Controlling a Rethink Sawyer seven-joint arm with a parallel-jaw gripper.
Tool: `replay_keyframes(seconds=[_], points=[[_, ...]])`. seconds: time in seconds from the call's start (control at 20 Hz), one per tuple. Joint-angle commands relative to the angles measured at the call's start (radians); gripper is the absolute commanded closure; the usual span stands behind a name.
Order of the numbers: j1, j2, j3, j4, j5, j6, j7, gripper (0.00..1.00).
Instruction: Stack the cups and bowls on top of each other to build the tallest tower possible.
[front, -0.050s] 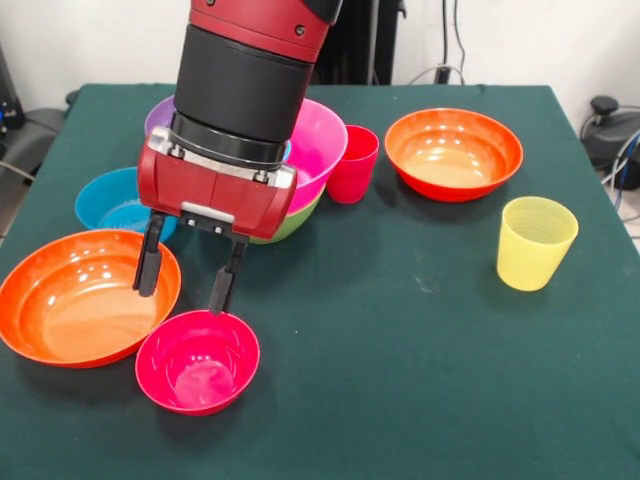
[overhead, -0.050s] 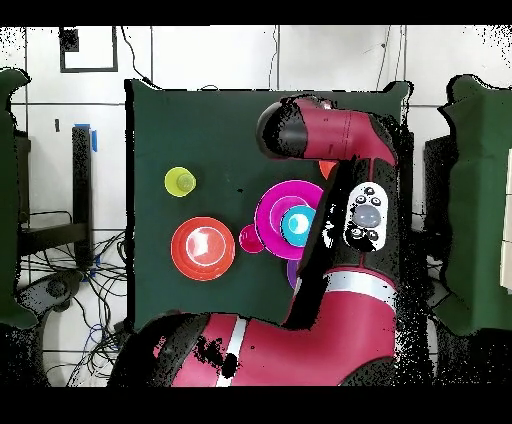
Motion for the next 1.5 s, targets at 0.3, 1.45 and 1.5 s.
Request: replay_keyframes(seconds=[0.3, 1.45, 1.5], points=[[0.005, 0.006, 0.113, 0.033, 0.045, -0.042, 0.108, 0.0], [0.041, 0.019, 0.101, 0.037, 0.092, -0.03, 0.098, 0.0], [0.04, 0.021, 0.101, 0.04, 0.091, -0.039, 0.099, 0.0]])
